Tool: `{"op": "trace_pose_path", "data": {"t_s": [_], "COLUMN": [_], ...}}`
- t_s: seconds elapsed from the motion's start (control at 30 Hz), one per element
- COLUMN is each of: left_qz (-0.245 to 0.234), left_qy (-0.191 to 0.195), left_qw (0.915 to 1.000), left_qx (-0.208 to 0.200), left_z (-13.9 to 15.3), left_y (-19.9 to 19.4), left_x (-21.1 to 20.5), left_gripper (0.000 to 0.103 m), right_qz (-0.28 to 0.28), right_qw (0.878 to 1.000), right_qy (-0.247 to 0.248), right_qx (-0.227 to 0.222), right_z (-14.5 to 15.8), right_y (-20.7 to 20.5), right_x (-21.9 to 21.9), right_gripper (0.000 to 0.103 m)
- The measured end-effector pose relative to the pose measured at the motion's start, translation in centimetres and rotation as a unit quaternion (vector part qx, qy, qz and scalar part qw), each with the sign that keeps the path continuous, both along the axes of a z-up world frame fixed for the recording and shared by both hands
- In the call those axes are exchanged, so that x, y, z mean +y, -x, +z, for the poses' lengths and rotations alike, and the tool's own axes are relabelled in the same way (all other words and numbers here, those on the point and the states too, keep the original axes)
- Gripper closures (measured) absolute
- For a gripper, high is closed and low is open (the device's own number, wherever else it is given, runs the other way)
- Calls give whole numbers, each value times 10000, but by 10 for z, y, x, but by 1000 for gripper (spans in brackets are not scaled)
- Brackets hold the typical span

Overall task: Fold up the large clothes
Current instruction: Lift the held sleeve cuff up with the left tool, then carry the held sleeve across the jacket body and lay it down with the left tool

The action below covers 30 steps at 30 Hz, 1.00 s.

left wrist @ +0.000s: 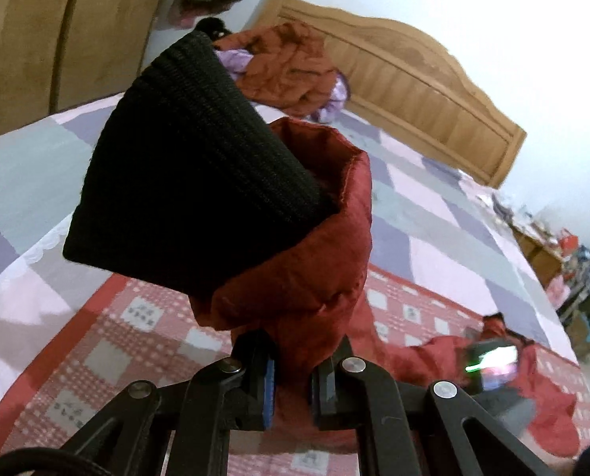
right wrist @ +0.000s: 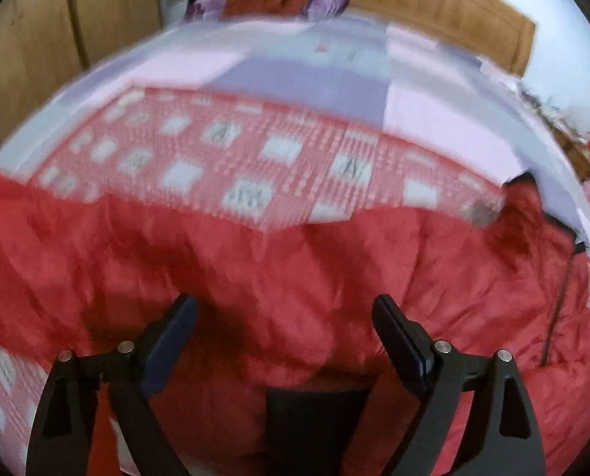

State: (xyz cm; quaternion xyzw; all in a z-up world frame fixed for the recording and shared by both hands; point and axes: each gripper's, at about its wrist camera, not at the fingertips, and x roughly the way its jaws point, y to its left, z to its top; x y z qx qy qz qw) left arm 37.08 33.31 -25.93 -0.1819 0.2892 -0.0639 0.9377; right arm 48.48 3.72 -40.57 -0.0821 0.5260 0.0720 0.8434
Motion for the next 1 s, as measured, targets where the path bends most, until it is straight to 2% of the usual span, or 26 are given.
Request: {"op": "trace_pose_path", "data": {"t_s": [0.03,0.07,0.13,0.17,0.23,0.37,0.43,0.53,0.73,0.87,1.0], "left_qz": [-80,-201,-394,-507,-725,-1273,-1545,-2007,-2977,-3472,-3672], "left_qy": [-85,-186,-323,-405,-495,-747,-849,-944,-970,-874,-988], "left_qw": [9999,9996,9985,9976,9955,9867,9813,9716,9467,9323,9247], "left_qx": [-40,-90,-193,-242,-362,-680,-775,-830,-756,-513,-207], "left_z": [5,11,23,30,41,69,81,90,81,54,17], "left_y": [3,6,10,10,16,25,26,24,22,22,19], "left_x": [-7,-15,-27,-36,-53,-103,-130,-177,-296,-387,-465], "left_gripper": [96,96,96,96,96,96,96,96,96,96,96], "right_qz": [197,232,53,-104,-328,-349,-341,-455,-894,-1202,-1484], "right_qw": [9990,9994,9991,9959,9898,9881,9896,9899,9860,9836,9814], "right_qy": [284,237,-410,-850,-1163,-996,-802,-811,-834,-696,-519], "right_qx": [299,104,-55,-286,-749,-1118,-1144,-1073,-1138,-1148,-1103], "right_z": [-14,-8,10,25,51,76,80,83,99,107,112], "right_y": [-2,-1,0,5,23,66,97,139,211,249,285], "right_x": [7,9,2,-7,-26,-56,-76,-113,-194,-251,-309], "right_gripper": [11,12,12,12,12,12,12,12,12,12,12]}}
